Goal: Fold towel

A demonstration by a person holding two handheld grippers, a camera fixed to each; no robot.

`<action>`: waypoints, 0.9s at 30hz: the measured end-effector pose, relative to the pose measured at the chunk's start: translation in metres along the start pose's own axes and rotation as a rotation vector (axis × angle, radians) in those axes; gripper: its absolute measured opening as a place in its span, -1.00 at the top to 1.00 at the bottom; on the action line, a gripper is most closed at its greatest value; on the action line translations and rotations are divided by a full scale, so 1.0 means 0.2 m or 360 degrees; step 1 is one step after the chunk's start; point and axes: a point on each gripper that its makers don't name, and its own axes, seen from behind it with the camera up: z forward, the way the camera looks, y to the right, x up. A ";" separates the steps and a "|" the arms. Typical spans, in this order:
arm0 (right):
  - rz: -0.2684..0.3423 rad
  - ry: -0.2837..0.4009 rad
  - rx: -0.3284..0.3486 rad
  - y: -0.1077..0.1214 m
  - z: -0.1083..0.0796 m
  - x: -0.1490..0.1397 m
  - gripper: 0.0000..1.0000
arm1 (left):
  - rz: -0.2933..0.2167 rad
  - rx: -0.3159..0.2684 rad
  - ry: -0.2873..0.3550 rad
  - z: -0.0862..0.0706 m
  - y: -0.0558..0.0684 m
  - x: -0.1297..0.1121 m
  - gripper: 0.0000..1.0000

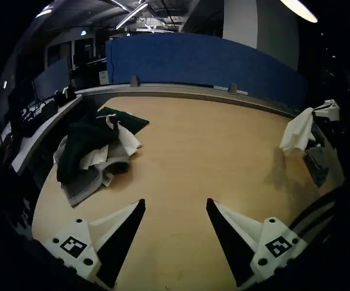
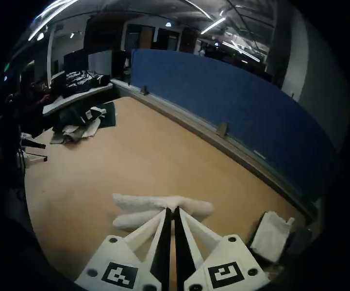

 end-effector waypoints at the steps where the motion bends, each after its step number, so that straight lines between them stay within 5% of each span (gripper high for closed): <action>1: 0.0008 -0.0004 -0.0014 0.04 -0.01 -0.01 0.93 | 0.0003 -0.0002 0.0000 0.00 0.00 0.00 -0.87; 15: 0.0073 -0.0092 -0.0226 0.54 -0.17 -0.18 0.93 | 0.0022 0.0001 -0.0009 0.01 0.01 0.01 -0.87; 27: 0.0126 -0.0140 -0.0334 0.77 -0.24 -0.30 0.93 | 0.0048 -0.0005 -0.0014 0.03 0.03 0.03 -0.87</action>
